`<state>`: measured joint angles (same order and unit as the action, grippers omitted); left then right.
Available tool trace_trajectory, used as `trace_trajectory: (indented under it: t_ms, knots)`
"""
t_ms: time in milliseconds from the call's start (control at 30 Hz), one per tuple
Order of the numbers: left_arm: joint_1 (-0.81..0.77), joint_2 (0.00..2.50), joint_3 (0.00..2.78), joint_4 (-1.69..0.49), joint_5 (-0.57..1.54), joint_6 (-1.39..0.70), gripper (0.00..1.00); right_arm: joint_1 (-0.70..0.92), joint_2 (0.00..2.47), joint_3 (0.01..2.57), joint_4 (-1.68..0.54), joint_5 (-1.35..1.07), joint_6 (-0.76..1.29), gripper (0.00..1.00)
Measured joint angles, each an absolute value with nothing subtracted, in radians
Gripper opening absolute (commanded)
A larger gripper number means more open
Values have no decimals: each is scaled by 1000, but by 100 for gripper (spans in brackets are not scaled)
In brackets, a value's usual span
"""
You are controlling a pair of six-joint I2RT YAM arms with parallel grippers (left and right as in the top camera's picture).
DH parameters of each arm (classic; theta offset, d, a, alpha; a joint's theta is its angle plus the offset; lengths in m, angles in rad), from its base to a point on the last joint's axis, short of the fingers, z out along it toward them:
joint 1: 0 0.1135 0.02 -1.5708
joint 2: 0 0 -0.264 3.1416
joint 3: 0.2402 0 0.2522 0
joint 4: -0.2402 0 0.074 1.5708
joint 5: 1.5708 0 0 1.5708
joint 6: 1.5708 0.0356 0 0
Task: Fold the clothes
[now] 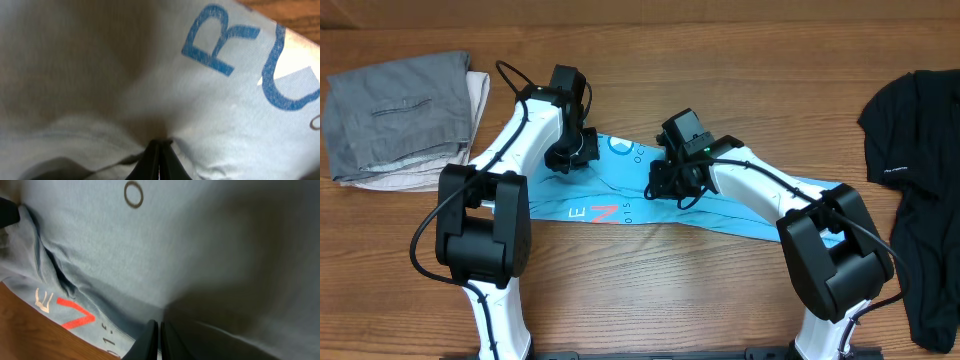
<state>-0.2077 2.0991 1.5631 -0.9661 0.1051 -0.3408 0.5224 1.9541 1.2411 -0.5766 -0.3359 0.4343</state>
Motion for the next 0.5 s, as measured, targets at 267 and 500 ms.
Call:
trace_trajectory:
  t_ms: [267,500]
  knots:
    - [-207,2038,1626,-1018,110,-341,4,571,1954,1218,-597,-332,466,9]
    - [-180,1847,1647,-1077,113,-340,4,630,1950,1184,-620,-312,493,12]
